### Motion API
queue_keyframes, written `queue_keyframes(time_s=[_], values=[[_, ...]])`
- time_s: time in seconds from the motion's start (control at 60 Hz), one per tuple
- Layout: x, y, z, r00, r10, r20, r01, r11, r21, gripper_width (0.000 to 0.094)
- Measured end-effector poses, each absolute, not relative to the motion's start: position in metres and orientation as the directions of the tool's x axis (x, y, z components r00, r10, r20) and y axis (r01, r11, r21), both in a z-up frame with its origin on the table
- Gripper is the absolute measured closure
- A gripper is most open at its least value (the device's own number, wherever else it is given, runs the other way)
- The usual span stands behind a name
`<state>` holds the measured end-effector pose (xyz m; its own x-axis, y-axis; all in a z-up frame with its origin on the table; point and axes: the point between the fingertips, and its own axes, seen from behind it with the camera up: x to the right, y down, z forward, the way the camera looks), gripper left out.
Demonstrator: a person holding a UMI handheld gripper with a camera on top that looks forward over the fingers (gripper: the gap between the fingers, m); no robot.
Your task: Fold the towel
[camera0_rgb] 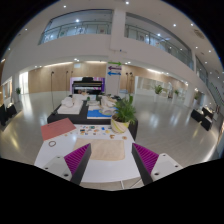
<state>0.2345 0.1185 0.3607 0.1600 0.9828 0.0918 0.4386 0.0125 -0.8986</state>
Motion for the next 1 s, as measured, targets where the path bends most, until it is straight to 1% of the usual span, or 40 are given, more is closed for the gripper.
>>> queue_keyframes(time_s=[0.083,0.167,0.35,0.517,0.75,1.0], values=[[0.235,0.099,0.356,0.115,0.991,0.07,0.45,0.01,-0.893,0.0081],[0.229,0.061,0.346,0.071,0.995,0.066,0.459,0.026,-0.888,0.0079],[0.211,0.003,0.314,-0.039,0.998,0.045,0.486,0.059,-0.872,0.0082],[0.195,-0.045,0.277,-0.098,0.995,0.022,0.516,0.069,-0.854,0.0081],[0.135,-0.087,0.215,-0.113,0.993,0.03,0.512,0.084,-0.855,0.0086],[0.031,-0.093,0.116,-0.064,0.996,0.063,0.504,0.087,-0.859,0.0082]])
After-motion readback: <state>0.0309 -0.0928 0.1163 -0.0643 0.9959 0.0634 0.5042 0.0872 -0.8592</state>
